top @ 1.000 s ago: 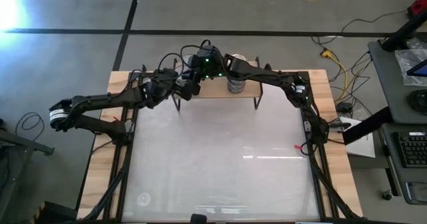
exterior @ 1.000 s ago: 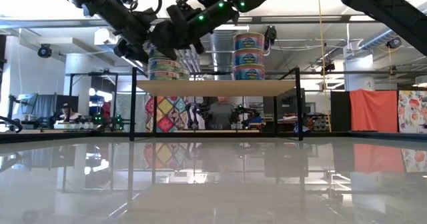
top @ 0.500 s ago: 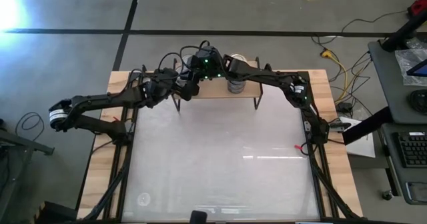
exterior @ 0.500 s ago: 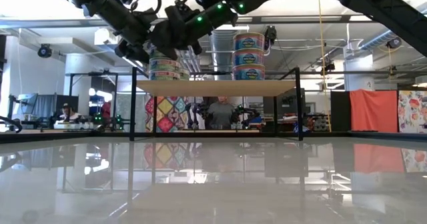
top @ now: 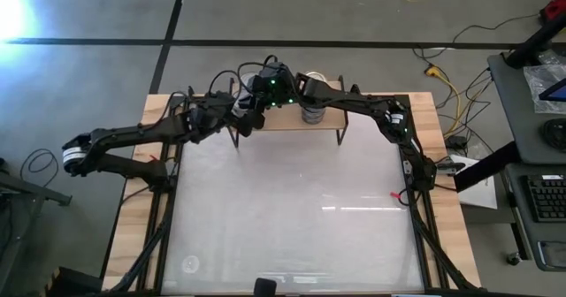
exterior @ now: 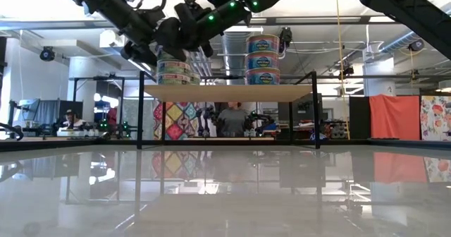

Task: Stack canned seafood by type on shelf
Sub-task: Stack the green tuna can on top of the green tuna can on the shelf

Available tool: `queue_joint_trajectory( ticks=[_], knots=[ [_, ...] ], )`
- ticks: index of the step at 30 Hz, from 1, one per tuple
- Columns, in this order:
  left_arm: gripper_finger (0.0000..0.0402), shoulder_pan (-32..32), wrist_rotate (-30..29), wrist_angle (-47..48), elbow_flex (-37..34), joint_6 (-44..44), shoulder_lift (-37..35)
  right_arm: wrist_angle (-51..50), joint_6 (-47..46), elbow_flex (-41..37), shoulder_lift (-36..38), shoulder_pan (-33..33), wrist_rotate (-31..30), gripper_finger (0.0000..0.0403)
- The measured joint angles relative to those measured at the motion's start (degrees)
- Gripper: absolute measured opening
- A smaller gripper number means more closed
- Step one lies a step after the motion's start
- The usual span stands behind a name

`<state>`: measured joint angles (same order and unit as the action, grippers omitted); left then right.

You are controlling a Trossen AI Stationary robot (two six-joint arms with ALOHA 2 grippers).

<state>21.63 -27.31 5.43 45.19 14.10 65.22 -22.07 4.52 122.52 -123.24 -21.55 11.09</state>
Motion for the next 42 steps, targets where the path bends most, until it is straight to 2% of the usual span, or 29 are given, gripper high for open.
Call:
queue_joint_trajectory(
  ticks=[23,30,34,42],
  knots=[
    [0.0400,0.00,0.81,2.83,0.82,0.11,-0.66,-0.56,-0.49,-0.11,-0.07,-0.14,-0.61,0.0038],
    [0.0378,0.00,0.30,3.09,0.83,0.63,-0.66,-0.51,-0.47,-0.11,-0.09,-0.14,-0.63,0.0038],
    [0.0393,-0.04,0.24,3.13,0.83,0.49,-0.66,-0.50,-0.47,-0.11,-0.11,-0.14,-0.63,0.0038],
    [0.0396,0.00,2.52,5.33,0.83,0.08,-2.27,-0.52,-0.38,-0.15,-0.11,-0.12,-0.56,0.0038]
  ],
)
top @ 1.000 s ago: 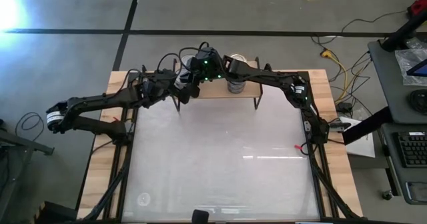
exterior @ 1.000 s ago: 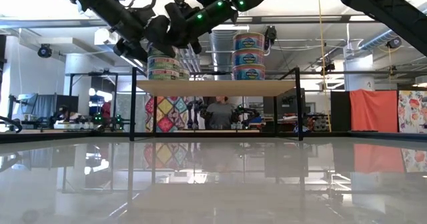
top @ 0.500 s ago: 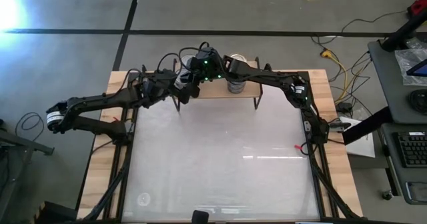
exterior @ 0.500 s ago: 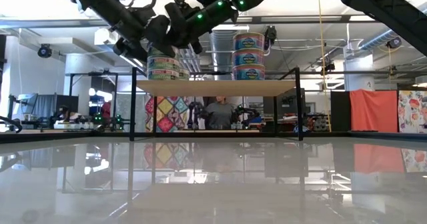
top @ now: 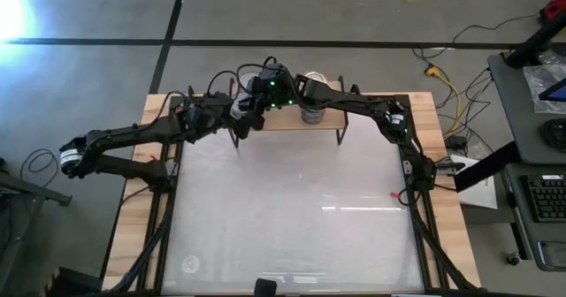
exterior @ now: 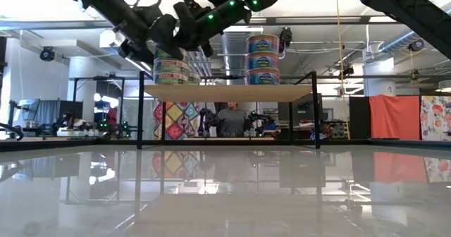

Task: Stack canned seafood by type on shelf
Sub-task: Stack the green tuna can on top of the green tuna can on the shelf

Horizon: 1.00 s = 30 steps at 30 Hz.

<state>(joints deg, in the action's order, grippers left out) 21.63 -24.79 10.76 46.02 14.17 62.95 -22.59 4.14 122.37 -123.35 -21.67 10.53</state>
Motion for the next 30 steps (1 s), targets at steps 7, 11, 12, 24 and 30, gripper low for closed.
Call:
queue_joint_trajectory(
  ticks=[7,11,12,24,30],
  knots=[
    [0.0397,-0.09,0.42,2.85,-0.02,-1.55,-3.01,-0.04,0.40,0.02,0.00,-0.05,-0.20,0.0038],
    [0.0398,-0.04,0.81,3.71,-0.02,-1.78,-3.64,-0.13,0.94,0.02,0.02,-0.19,-0.45,0.0038],
    [0.0398,-0.04,0.85,3.74,-0.04,-1.95,-3.64,-0.18,1.01,0.02,0.02,-0.18,-0.47,0.0038],
    [0.0399,-0.28,1.63,2.27,-0.09,-0.67,-2.70,-1.60,0.99,1.31,0.16,-0.20,-0.44,0.0038],
    [0.0400,-0.36,1.67,0.71,-0.16,-0.64,-1.13,-2.37,2.37,3.82,-0.04,0.85,-1.10,0.0038]
  ],
)
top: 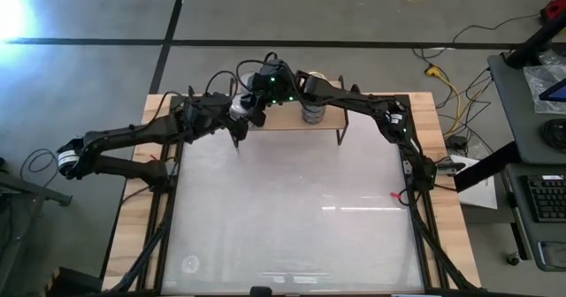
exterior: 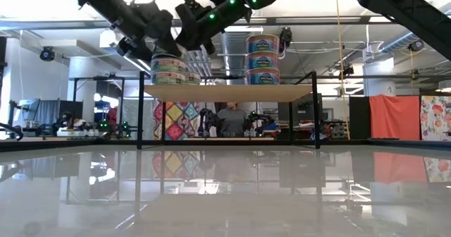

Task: Stack canned seafood by type on shelf
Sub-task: Stack the green tuna can on top of the green tuna can on the shelf

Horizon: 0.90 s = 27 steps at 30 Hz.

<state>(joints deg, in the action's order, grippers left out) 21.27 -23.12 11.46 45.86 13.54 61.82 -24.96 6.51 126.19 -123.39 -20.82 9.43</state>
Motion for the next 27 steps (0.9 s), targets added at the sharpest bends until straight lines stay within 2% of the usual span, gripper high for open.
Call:
queue_joint_trajectory(
  ticks=[16,19,24,27],
  knots=[
    [0.0400,-0.14,4.42,0.63,0.24,-2.90,0.40,-3.71,2.71,-0.30,-0.35,0.42,0.31,0.0038],
    [0.0400,-0.12,4.40,-1.79,-0.58,-3.51,0.42,-4.44,3.82,-0.28,-0.30,0.52,-2.18,0.0038],
    [0.0399,-0.12,4.13,-7.05,-3.48,-4.22,0.01,-4.69,3.98,-0.30,-0.26,0.52,-3.04,0.0038],
    [0.0395,-0.13,3.87,-13.76,-6.89,-5.00,-0.26,-5.12,4.32,-0.30,-0.26,0.48,-3.47,0.0038]
  ],
)
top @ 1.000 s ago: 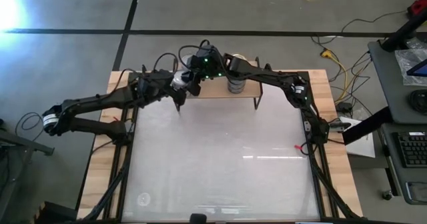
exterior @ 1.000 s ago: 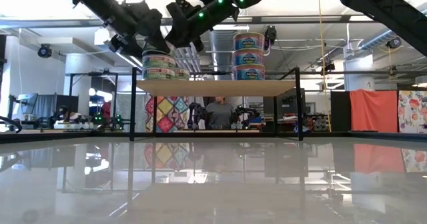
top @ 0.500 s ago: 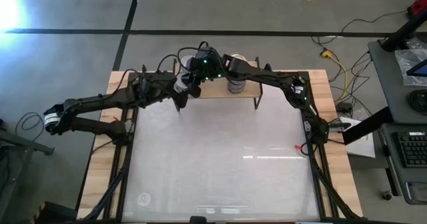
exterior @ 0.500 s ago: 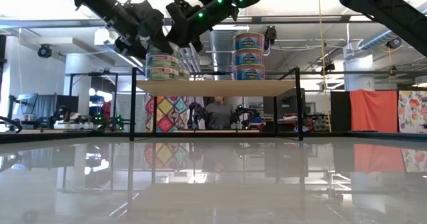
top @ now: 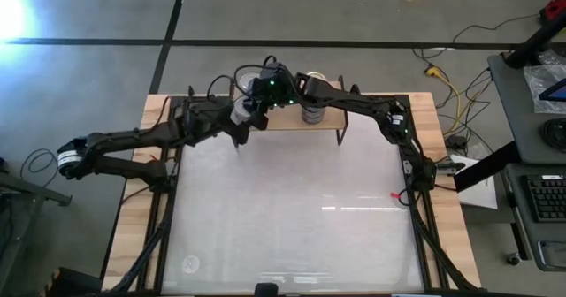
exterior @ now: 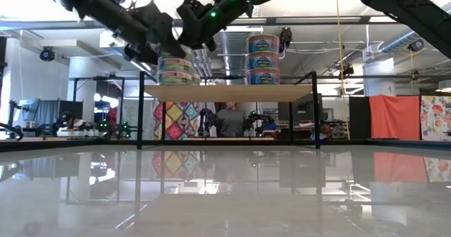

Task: Stack canned seafood by type on shelf
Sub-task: Stack the green tuna can on top of the green tuna can on the shelf

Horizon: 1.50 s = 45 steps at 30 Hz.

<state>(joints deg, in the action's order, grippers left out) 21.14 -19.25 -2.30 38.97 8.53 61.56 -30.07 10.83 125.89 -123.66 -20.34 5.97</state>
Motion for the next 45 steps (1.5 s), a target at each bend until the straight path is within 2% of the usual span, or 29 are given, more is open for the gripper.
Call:
queue_joint_trajectory(
  ticks=[5,9,19,23,28,39,45],
  knots=[
    [0.0380,-0.04,-0.04,-11.81,-5.51,-2.10,-0.07,-1.10,0.77,0.00,0.00,-0.06,-0.24,0.0038],
    [0.0382,-0.06,0.26,-17.33,-8.10,-3.92,-0.07,-1.47,1.23,-0.02,0.00,-0.06,-1.55,0.0038],
    [0.0397,-0.08,1.11,-16.46,-8.60,-6.61,-1.03,-2.90,1.84,-0.17,0.07,-0.04,-2.65,0.0038],
    [0.0398,-0.04,3.90,-12.42,-8.01,-7.09,-3.14,-3.58,2.16,-0.17,0.09,-0.13,-2.51,0.0038],
    [0.0398,0.26,1.82,-9.88,-7.60,-8.12,-4.35,-3.29,2.86,-0.17,0.09,-0.23,-3.14,0.0038],
    [0.0377,1.10,1.34,-12.74,-7.42,-5.13,-1.44,-3.54,2.27,-0.22,0.09,-0.57,-4.74,0.0038],
    [0.0394,1.10,1.62,-11.39,-6.14,-5.83,-1.03,-4.03,1.75,-0.22,0.11,-0.59,-4.72,0.0038]
  ],
)
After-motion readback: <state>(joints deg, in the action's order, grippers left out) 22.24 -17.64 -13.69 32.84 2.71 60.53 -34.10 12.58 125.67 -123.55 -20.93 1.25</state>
